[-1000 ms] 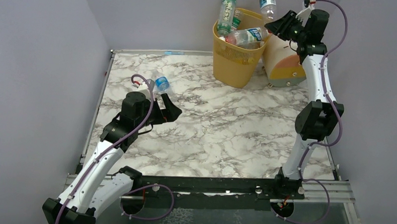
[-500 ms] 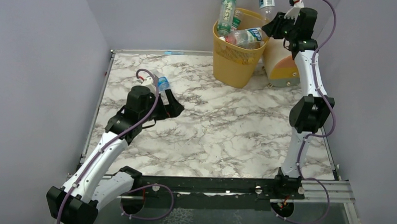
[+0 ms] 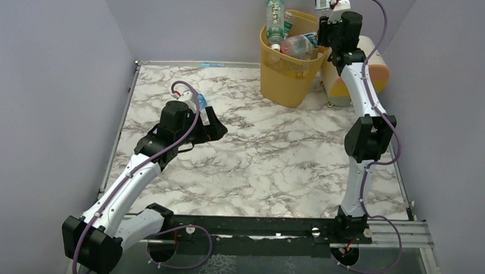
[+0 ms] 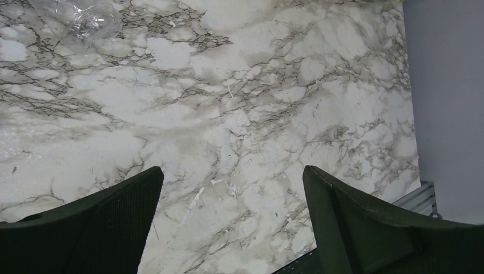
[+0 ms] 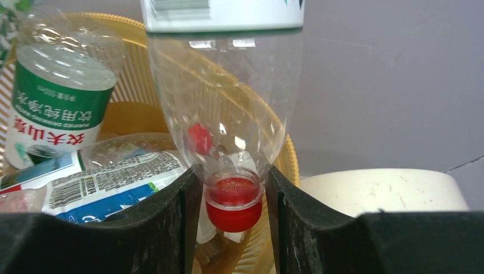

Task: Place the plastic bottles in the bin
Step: Place the plastic bottle in the trash bin.

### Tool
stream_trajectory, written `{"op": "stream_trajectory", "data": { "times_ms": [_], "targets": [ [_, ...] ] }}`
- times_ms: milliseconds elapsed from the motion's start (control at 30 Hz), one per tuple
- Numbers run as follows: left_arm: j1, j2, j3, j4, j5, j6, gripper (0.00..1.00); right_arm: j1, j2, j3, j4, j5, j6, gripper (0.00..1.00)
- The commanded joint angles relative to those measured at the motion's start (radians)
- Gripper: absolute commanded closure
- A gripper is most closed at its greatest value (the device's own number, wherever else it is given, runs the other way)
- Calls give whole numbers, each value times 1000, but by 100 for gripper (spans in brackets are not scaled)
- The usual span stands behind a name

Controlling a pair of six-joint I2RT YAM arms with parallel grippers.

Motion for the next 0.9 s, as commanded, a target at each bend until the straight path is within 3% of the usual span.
{"op": "stream_trajectory", "data": {
  "times_ms": [0, 133, 367, 867],
  "targets": [
    [-3, 8, 30, 40, 22, 11, 1, 10, 7, -74, 29, 86, -34, 48],
    [-2, 11, 31, 44, 26, 12, 1, 10, -35, -130, 58, 91, -16, 34],
    [-2, -8, 29, 44, 32, 14, 1, 11, -87, -151, 37, 101, 25, 24],
    [-2, -42, 16, 18, 29, 1, 1, 10, -318, -223, -20, 16, 243, 16]
  ]
}}
